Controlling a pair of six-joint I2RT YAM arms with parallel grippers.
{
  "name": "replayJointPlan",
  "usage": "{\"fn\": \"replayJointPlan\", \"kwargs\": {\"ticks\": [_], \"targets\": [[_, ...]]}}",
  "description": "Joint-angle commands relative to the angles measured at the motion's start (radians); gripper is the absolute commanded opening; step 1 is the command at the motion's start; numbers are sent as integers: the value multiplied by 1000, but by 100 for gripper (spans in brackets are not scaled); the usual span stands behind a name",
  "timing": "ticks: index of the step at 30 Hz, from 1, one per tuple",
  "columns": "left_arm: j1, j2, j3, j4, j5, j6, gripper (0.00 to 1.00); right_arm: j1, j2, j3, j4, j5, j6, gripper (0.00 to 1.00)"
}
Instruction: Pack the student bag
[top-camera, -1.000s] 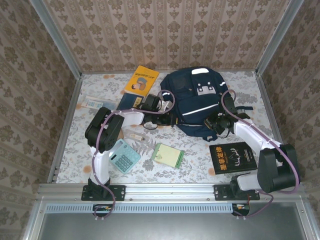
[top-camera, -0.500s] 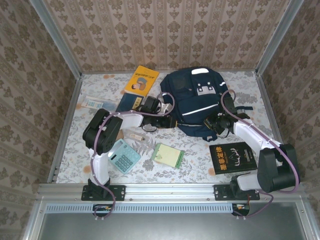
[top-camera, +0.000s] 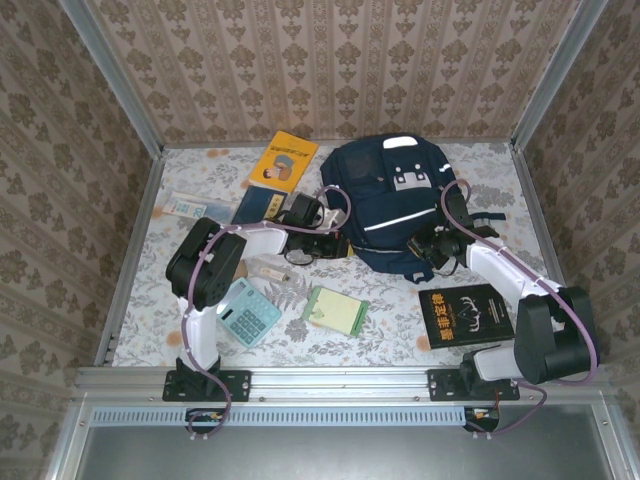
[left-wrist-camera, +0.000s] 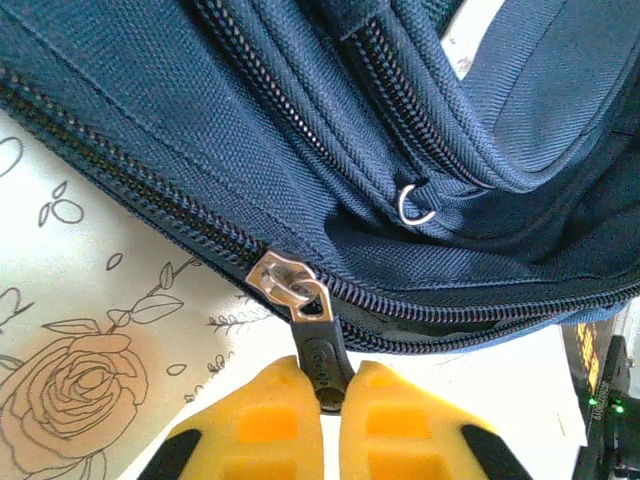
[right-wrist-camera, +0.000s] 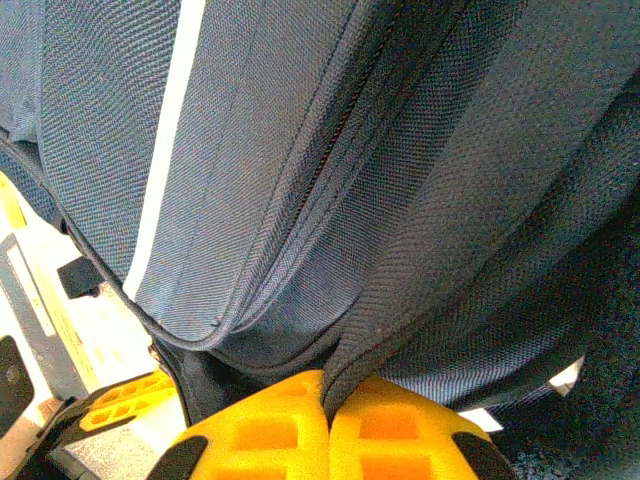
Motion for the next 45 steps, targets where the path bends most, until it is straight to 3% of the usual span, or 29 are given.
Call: {"fn": "replayJointPlan", "kwargs": {"ticks": [1,19,26,29,31,34,39,45], "targets": [[19,-16,18,-31,-14,18,0,6,-1,0,36,-19,9,0],[166,64,202,-224,-208,29,0,-40,-87,-41,-25,27,-22,0],[172,107,274,-217,-158,47,0,-43,-90,-44,-19,9,-27,0],[155,69,230,-174,-114,74,0,-42,-83,-41,-12,-3,-25,0],[138,33,186,-157,-120,97,7,-42,-77,-38,-7,-9,-22,0],[94,-30,112,-139,-193,141,19,-42,-70,-34,-3,-17,-20,0],[-15,-91,39,-143,-382,236,23,-42,-64,-31,-2,-22,-19,0],[-92,-83,42,-148,-471,275,27,-42,-62,-33,-3,-26,-17,0]]}}
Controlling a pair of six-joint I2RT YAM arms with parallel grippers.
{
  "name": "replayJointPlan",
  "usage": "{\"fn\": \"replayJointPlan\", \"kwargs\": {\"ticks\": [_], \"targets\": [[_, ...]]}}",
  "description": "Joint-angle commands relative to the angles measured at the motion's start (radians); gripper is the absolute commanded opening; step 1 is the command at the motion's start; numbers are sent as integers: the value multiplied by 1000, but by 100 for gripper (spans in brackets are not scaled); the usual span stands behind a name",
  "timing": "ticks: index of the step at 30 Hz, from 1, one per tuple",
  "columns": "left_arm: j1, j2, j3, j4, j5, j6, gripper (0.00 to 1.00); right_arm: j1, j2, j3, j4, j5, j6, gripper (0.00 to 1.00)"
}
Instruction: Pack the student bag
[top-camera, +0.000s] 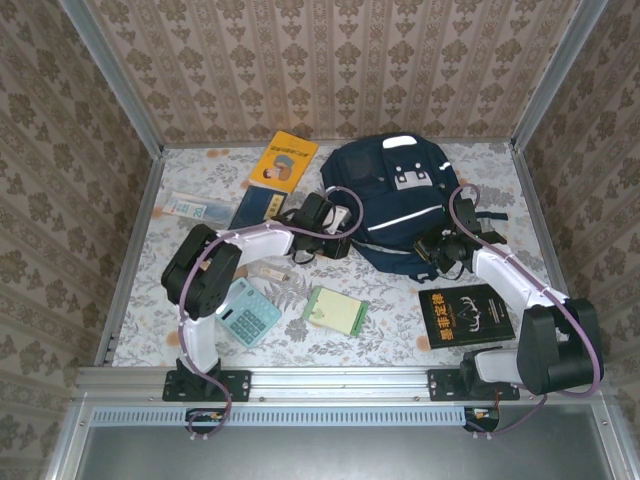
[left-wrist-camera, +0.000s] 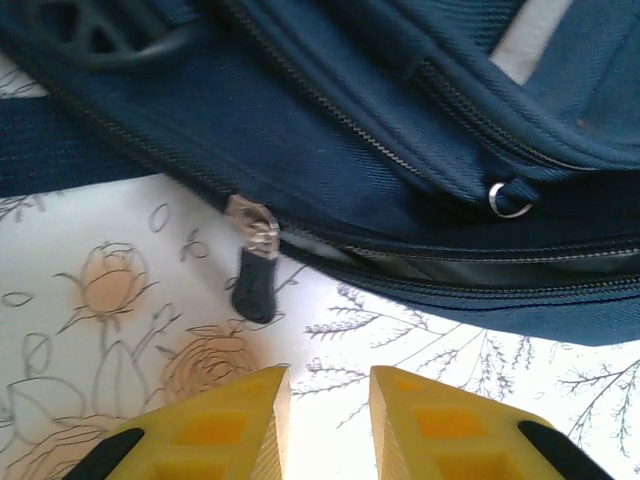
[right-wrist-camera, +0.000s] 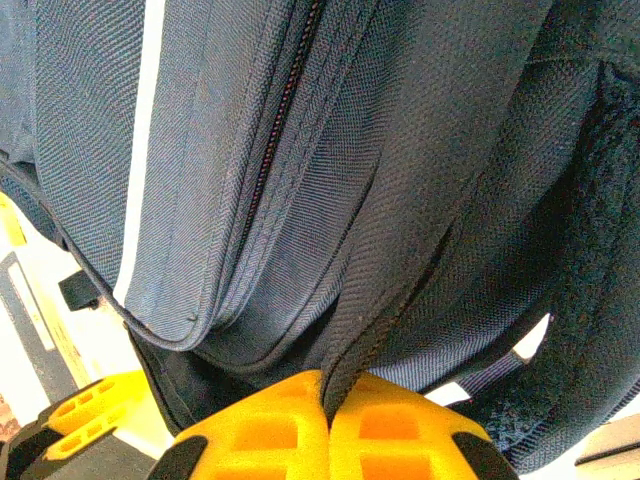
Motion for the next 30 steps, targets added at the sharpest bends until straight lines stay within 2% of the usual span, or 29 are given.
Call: {"fn": "replayJointPlan", "kwargs": {"ticks": [1,8,13,21,24,28,30], "targets": [[-11,-6,6,-9,-93,63,28,-3,-2,10,11,-33,-12,0],[-32,34,39,-38,-182,74,30,-3,-3,10,8,-38,-12,0],[-41,68,75,-42,-157,85,39,-3,-5,8,7,-38,-13,0],[-40,133,137,-47,-188,66,39,-1,-10,-1,12,-41,-8,0],[-26,148,150,-46,-197,54,28,0,-12,-1,9,-41,-8,0],[0,134,140,-42,-207,48,1,-3,-18,-1,0,-36,-15,0],[13,124,137,-44,-209,47,0,-3,-17,-1,-1,-35,-20,0]]}}
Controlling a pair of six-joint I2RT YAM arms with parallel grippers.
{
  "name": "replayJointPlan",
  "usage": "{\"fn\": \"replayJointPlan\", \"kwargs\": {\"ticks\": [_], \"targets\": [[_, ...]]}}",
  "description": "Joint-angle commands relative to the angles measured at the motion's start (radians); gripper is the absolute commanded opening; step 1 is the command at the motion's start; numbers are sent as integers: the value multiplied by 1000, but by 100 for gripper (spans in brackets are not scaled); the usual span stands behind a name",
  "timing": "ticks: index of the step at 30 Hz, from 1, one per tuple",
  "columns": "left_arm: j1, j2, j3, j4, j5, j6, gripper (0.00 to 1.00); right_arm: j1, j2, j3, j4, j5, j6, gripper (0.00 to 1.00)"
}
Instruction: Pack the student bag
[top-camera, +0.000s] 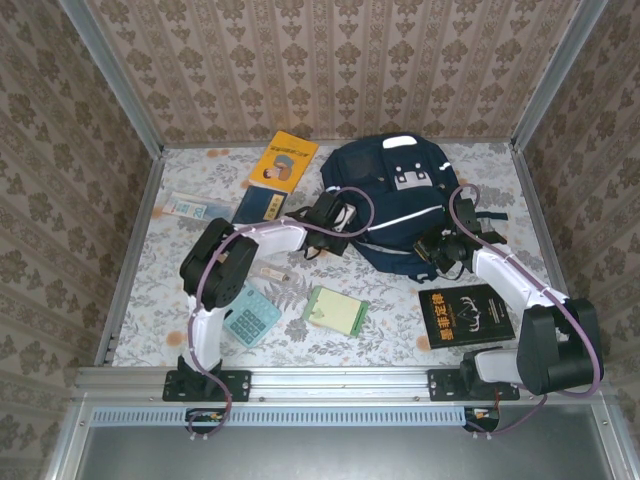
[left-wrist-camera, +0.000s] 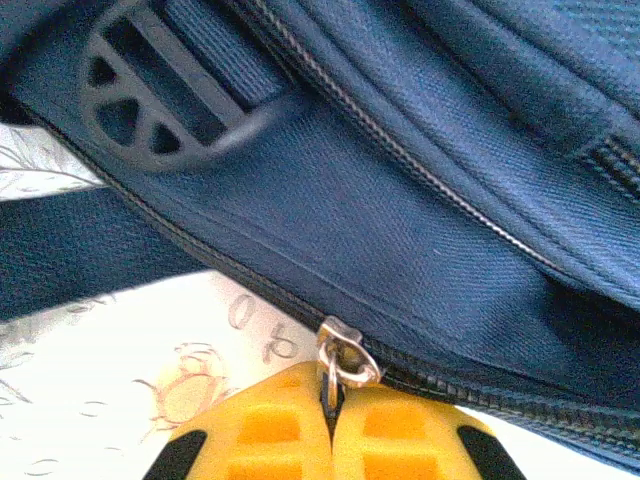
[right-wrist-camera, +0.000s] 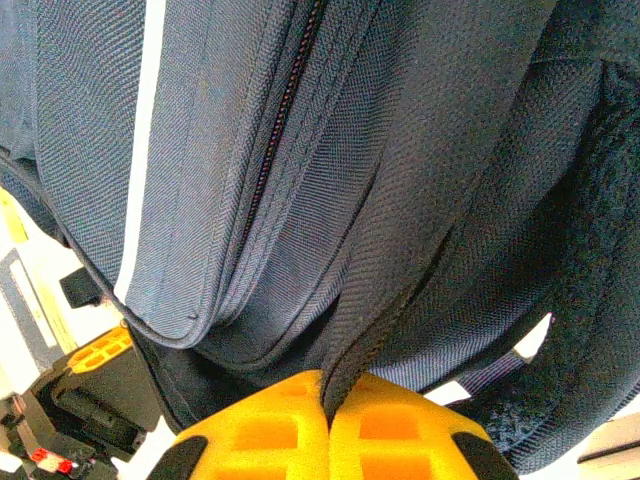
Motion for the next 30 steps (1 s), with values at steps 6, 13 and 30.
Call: {"fn": "replayJointPlan", "kwargs": {"ticks": [6,13,30], "targets": [[105,6,49,-49,-29,-30,0,-8,-22,1,-23,-9,-32,0],[219,81,176,-163,-46,-83,0,-35,-44,-10,-41,0,-40,0],[311,79,218,-181,-14,-106,27,9,-20,-2,115,-116,-37,0]]}}
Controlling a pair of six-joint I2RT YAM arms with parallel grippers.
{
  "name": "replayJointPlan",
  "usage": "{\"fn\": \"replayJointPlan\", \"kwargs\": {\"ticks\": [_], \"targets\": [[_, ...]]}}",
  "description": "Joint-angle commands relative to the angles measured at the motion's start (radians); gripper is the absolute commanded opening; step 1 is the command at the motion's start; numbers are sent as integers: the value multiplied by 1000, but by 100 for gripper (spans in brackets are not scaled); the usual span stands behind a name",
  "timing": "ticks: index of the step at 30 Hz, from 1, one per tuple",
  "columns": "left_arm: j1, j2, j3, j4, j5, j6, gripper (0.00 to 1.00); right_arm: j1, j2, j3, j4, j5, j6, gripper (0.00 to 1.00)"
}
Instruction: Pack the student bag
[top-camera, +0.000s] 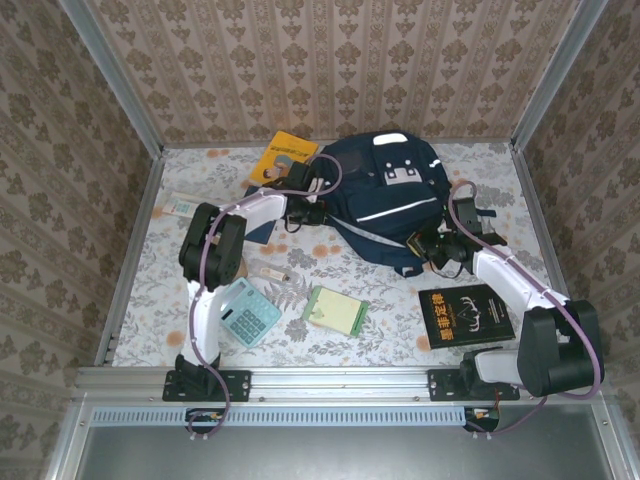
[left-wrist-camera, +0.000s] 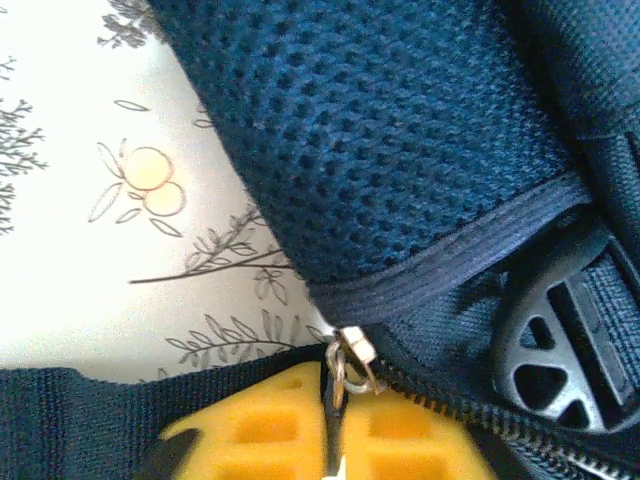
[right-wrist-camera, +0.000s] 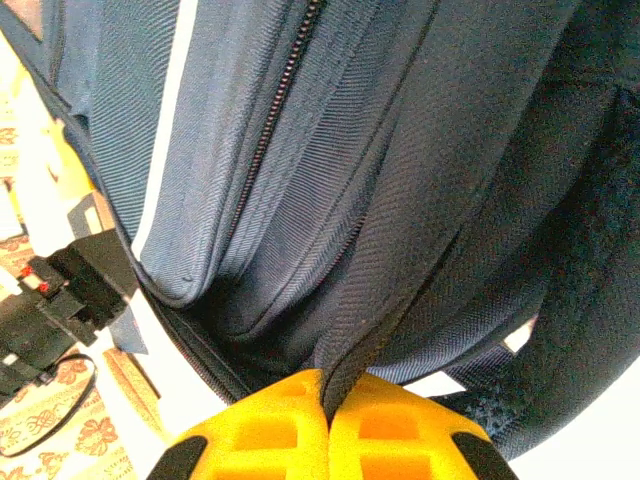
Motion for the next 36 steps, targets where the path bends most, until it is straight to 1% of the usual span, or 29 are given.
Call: {"fn": "replayJointPlan", "kwargs": {"ticks": [1,4,5,6,8,9,11,12,13,15,17,22,24,25,28,30,31,34,36], "targets": [[88,-72,-40,19,-87,-9,33,27,0,25,20,-4,-21,0],[86,-134,-71,21,-44,0,48,66,33,63,19,-5,-38,1],[83,-159,-85,25,-25,3,51,71,41,67,18,-1,-38,8],[81,-182,-98,24,-11,4,52,73,44,68,19,2,-37,12],[71,-235,-127,18,10,12,53,75,45,69,22,5,-44,16],[65,-255,-140,12,10,14,53,75,46,73,17,9,-51,19],[62,-302,-167,2,18,15,56,78,43,86,-15,21,-73,33],[62,-317,-177,-2,22,13,56,78,41,92,-33,27,-84,38],[31,-338,-188,-8,29,9,56,78,36,98,-54,33,-98,43],[13,-372,-205,-14,33,1,57,78,22,105,-101,56,-120,51],[-13,-403,-219,-16,36,-7,58,76,-5,109,-172,98,-143,56],[-78,-441,-212,-31,20,-29,72,60,-104,104,-394,283,-154,68],[-98,-446,-210,-24,32,-42,74,36,-153,85,-459,342,-157,71],[-112,-446,-208,-22,35,-47,76,19,-182,73,-488,370,-155,74],[-157,-439,-192,-22,43,-49,77,-49,-255,27,-557,426,-151,86],[-188,-429,-184,-22,37,-47,77,-106,-283,-1,-583,439,-165,90],[-202,-423,-182,-19,36,-49,78,-135,-289,-14,-595,445,-176,96],[-233,-408,-182,-11,45,-63,79,-228,-276,-37,-623,457,-194,98],[-256,-406,-183,-9,44,-67,80,-288,-251,-33,-639,490,-204,99]]}}
